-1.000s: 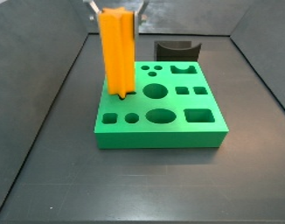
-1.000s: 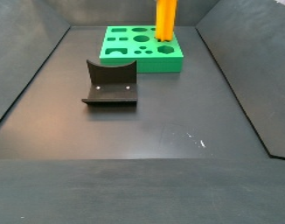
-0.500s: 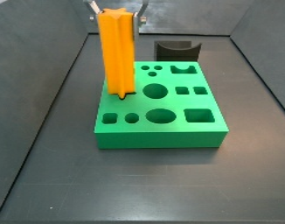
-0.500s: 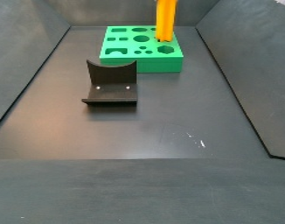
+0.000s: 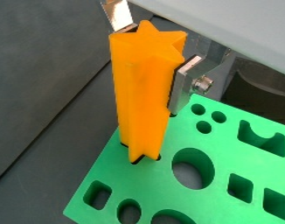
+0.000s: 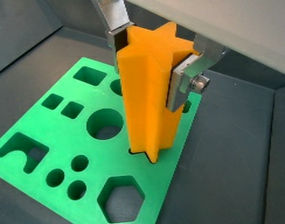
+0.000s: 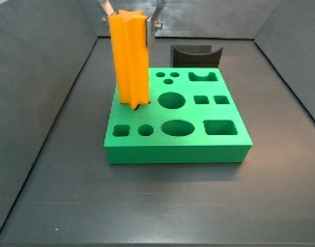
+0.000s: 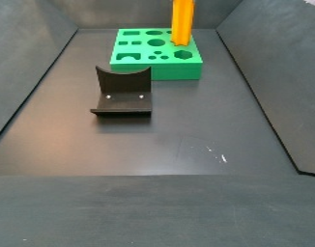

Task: Insert the star object.

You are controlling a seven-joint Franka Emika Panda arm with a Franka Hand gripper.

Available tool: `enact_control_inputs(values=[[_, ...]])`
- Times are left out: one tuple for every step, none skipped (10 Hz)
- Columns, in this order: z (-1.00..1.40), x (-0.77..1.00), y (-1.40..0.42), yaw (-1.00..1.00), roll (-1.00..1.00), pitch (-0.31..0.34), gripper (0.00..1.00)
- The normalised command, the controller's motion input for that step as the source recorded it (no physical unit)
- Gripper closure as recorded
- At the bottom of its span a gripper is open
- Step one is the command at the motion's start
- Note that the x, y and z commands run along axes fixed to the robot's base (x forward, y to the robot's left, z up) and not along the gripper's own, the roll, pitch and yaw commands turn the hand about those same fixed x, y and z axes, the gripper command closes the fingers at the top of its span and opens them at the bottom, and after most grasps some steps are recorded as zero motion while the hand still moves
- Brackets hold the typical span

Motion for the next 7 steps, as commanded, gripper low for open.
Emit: enact_control_inputs(values=[[-0.19, 0.02, 0.0, -0.11, -0.07, -0.066, 1.0], [-0.19, 0.0, 0.0, 0.0, -0.07, -0.084, 1.0], [-0.25, -0.07, 0.0, 0.14, 0.0, -0.099, 1.0], [-0.29, 0.0, 0.0, 0.32, 0.0, -0.039, 1.0], [-0.31, 0.0, 0.0, 0.37, 0.08, 0.0, 1.0], [-0.29, 0.0, 0.0, 0.36, 0.15, 0.02, 1.0], [-0.26, 0.0, 0.0, 0.36, 0.16, 0.03, 1.0]])
